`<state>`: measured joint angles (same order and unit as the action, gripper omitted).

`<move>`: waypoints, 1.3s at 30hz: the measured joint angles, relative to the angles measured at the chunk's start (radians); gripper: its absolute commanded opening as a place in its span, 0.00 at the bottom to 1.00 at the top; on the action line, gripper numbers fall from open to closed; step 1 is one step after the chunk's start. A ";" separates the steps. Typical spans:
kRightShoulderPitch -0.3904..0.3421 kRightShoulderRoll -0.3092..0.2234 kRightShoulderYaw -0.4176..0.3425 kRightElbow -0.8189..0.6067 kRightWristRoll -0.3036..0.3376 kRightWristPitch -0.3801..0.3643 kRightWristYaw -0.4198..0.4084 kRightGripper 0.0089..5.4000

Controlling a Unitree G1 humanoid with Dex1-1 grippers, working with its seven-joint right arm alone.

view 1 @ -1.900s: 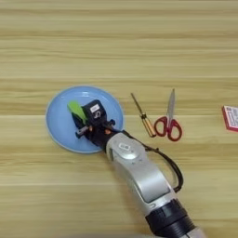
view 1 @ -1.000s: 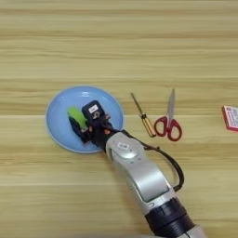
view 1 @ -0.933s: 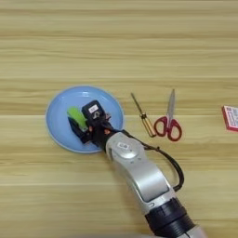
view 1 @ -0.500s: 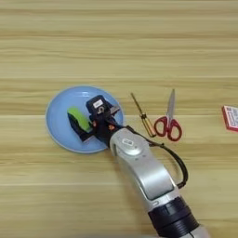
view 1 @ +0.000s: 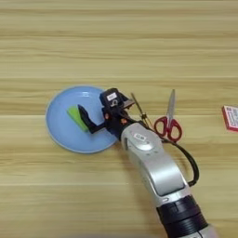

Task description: Move the objects on the table

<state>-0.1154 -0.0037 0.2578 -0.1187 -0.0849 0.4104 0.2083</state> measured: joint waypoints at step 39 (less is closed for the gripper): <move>-0.038 -0.195 -0.427 0.181 0.072 -0.117 -0.077 0.99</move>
<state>-0.1532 -0.1985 -0.1692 0.0619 -0.0127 0.2930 0.1309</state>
